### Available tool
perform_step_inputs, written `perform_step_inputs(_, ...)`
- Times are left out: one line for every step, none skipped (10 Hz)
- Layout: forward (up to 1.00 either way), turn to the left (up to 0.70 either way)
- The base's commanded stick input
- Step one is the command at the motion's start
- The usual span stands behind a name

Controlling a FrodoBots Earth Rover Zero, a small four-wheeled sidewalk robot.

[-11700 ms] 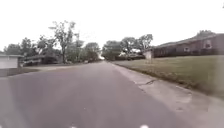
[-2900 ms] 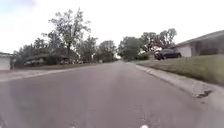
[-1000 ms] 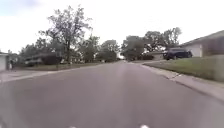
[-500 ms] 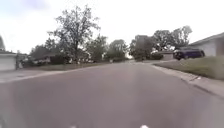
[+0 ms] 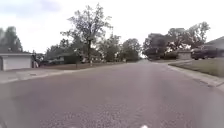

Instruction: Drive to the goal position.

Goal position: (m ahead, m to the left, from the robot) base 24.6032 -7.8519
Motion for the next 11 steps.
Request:
perform_step_inputs(1.00,0.00)
perform_step_inputs(1.00,0.00)
perform_step_inputs(1.00,0.00)
perform_step_inputs(1.00,0.00)
perform_step_inputs(1.00,0.00)
perform_step_inputs(1.00,0.00)
perform_step_inputs(1.00,0.00)
perform_step_inputs(1.00,0.00)
perform_step_inputs(1.00,0.00)
perform_step_inputs(1.00,0.00)
perform_step_inputs(1.00,0.00)
